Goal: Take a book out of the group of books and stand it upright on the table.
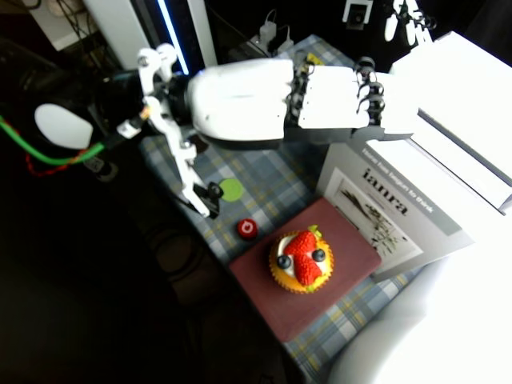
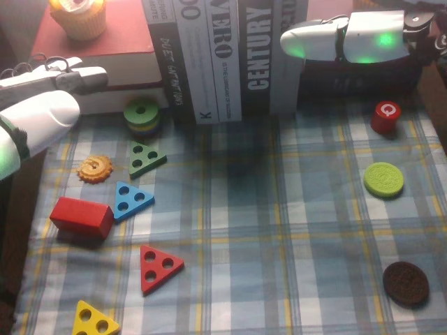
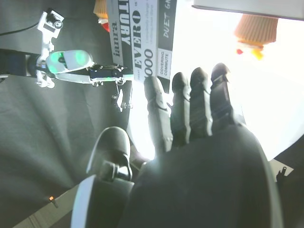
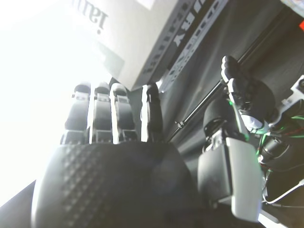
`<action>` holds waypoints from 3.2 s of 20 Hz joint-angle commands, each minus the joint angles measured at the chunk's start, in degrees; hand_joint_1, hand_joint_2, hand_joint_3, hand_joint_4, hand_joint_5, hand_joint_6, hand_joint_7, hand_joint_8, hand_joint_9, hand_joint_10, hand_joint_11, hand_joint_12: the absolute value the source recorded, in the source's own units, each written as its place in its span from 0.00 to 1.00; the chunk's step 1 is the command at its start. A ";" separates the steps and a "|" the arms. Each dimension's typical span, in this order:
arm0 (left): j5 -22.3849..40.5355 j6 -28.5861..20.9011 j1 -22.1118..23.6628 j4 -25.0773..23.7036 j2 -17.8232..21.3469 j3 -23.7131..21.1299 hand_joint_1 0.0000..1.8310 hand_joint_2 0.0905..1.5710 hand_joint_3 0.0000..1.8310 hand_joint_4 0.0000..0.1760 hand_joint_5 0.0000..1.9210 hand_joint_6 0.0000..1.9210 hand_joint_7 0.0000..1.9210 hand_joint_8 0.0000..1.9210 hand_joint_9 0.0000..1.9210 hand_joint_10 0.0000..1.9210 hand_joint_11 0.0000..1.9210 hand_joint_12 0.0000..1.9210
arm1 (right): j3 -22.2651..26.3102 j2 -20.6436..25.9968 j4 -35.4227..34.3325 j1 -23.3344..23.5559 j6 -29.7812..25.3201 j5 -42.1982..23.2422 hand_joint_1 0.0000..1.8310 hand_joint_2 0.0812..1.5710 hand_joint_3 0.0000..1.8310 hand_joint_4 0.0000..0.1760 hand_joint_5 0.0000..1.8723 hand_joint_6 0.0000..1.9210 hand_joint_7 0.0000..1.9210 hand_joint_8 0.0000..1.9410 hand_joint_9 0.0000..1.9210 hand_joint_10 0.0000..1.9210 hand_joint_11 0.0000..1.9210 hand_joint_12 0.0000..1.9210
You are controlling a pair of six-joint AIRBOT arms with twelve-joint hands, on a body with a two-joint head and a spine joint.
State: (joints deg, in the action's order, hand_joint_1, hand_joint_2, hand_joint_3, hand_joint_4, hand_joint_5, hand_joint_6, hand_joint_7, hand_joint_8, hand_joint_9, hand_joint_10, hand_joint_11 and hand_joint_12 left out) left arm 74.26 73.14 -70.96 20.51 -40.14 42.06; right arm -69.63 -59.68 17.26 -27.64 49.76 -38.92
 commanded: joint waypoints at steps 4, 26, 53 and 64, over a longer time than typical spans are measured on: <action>7.64 -1.09 -0.06 -0.21 -0.04 -0.11 0.03 0.89 0.00 0.18 0.29 0.00 0.14 0.00 0.07 0.00 0.00 0.00 | 2.11 0.53 0.99 0.31 0.23 -4.48 0.00 0.72 0.00 1.00 0.14 0.00 0.00 0.00 0.00 0.00 0.00 0.00; 9.23 -3.89 -3.07 0.53 0.08 -0.39 0.09 0.90 0.00 0.26 0.29 0.00 0.15 0.00 0.10 0.00 0.00 0.00 | 13.31 10.74 1.58 -11.04 0.24 -19.71 0.02 0.76 0.00 1.00 0.17 0.00 0.01 0.00 0.00 0.00 0.00 0.00; 10.69 -6.46 -5.59 1.96 -0.18 -0.43 0.08 0.90 0.00 0.39 0.29 0.00 0.16 0.00 0.09 0.00 0.00 0.00 | 15.60 12.87 -6.17 -16.04 7.22 -28.14 0.08 0.72 0.00 1.00 0.16 0.00 0.00 0.00 0.00 0.00 0.00 0.00; 10.53 -6.73 -5.69 2.35 -0.43 -0.37 0.10 0.89 0.00 0.28 0.29 0.00 0.16 0.00 0.10 0.00 0.00 0.00 | 14.53 11.43 -6.16 -13.93 11.02 -21.10 0.00 0.71 0.00 1.00 0.17 0.00 0.00 0.00 0.00 0.00 0.00 0.00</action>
State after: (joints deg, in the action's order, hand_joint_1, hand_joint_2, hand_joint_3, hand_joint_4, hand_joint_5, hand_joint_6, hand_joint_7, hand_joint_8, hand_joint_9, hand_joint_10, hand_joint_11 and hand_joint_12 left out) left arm 77.69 67.13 -76.77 23.33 -40.49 41.58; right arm -55.11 -48.21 12.58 -42.46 60.64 -52.95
